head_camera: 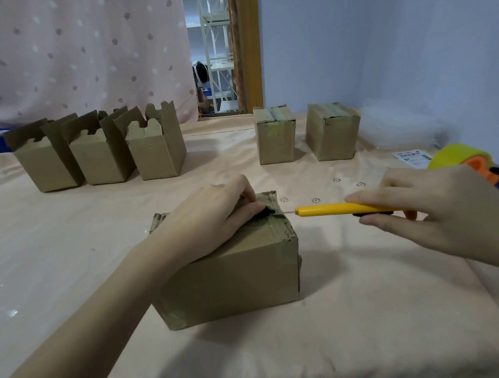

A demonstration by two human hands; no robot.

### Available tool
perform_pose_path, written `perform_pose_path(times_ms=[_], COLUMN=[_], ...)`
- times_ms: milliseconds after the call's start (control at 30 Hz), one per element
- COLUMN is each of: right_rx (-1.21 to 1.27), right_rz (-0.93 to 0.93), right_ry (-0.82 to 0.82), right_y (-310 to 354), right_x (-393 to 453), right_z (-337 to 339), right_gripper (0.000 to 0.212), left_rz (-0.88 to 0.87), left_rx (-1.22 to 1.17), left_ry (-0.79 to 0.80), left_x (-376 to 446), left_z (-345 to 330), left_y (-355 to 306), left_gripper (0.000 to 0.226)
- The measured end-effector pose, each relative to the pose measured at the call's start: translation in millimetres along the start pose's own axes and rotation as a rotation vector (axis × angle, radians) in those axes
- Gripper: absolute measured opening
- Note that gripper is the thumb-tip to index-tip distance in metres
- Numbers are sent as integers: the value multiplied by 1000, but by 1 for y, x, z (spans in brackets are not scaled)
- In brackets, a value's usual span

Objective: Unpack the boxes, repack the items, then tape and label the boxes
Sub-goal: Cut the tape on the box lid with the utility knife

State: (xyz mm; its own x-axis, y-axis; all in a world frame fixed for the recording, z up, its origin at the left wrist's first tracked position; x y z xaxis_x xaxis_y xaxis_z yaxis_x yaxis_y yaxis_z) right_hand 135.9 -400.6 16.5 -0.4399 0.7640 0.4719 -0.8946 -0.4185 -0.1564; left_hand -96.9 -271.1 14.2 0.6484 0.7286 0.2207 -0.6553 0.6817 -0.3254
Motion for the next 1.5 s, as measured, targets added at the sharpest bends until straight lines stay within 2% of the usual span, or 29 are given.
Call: perform_pose_path(times_ms=[133,233,433,667,1067,1167,1300,1400,1467,1500], right_rx=[-77,-43,-6,50,-26,112,480,662,714,725], right_rz=[170,238,231,198,241,166,-58,-235,-289,-311], right_ry=[-164,-168,-237,-221,-257,-243,-202,-138,-54,-7], right_y=[4,-1,-13,-15,-18,-20,-19,-20,-21,-21], right_x=[3,0,-9,-4,-11,-9,-9,-12,-10,-8], right_z=[4,-2,-18,-23,-26,-30,-29,-24,-23,-21], right_gripper=[28,25,27,27,26,27,26,23,14,16], left_rz=[-21,-24,-31,-52,-67,-63,-63,-204,-173,-139], left_rx=[3,24,33,44,46,32,86,264,304,289], left_ry=[2,6,10,4,-6,-9,-52,-288,-399,-419], left_x=[-1,-1,-1,-1,1,0,-2,-9,-17,-20], left_z=[0,0,-1,-3,-4,-4,-1,1,0,-2], left_y=[0,-1,-2,-1,2,2,3,-3,-10,-12], left_gripper=[23,24,25,25,31,30,26,26,24,26])
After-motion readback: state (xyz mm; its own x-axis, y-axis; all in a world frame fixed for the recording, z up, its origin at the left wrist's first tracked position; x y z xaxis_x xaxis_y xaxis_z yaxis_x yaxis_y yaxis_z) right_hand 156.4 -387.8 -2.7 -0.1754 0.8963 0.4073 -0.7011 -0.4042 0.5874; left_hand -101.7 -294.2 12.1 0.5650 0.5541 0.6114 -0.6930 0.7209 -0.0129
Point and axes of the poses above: each hand's wrist, its own x-axis towards the middle knuckle, its own z-axis out of the back of the hand, y = z × x, the point moved 3 cm from there along x, towards the middle knuckle, and after that the axes turned 8 degrees about z, right-handed, at the moved point
